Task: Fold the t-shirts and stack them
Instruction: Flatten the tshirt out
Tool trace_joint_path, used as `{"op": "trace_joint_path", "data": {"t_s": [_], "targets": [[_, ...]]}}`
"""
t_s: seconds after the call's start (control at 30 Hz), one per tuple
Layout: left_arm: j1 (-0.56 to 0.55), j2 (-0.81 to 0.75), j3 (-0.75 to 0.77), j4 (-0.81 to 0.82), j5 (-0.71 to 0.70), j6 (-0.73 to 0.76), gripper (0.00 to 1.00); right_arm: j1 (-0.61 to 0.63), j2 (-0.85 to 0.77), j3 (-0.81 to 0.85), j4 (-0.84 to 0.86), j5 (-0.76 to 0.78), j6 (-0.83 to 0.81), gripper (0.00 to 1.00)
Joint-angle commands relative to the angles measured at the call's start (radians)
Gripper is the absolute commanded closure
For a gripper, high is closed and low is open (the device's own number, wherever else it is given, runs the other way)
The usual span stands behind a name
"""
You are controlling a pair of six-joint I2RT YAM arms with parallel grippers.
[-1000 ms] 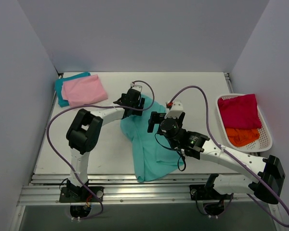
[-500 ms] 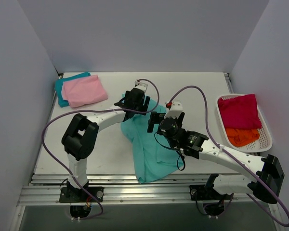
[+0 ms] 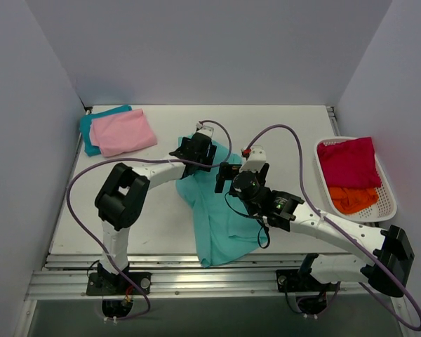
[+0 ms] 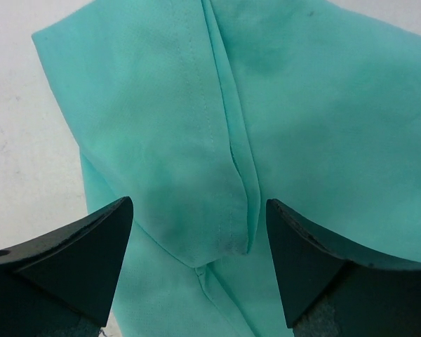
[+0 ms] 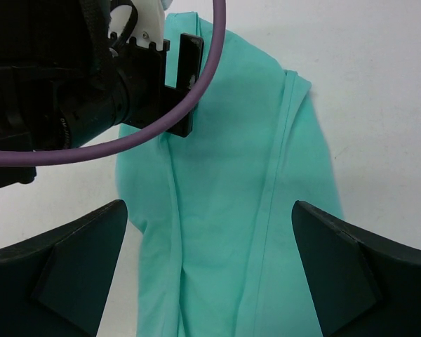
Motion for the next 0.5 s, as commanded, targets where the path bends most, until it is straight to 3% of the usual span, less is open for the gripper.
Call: {"op": "trace_joint_path", "data": {"t_s": [0.0, 0.47], "targets": [[-0.003, 0.024, 0.021, 0.005, -0.021, 0.002, 0.15, -0.009, 0.008, -0.003, 0.017, 0.008, -0.002, 0.00], [-0.003, 0.054, 0.007, 0.012, -0.024, -0.002, 0.16, -0.013, 0.019, -0.003, 0.017, 0.003, 0.001, 0.00]]}}
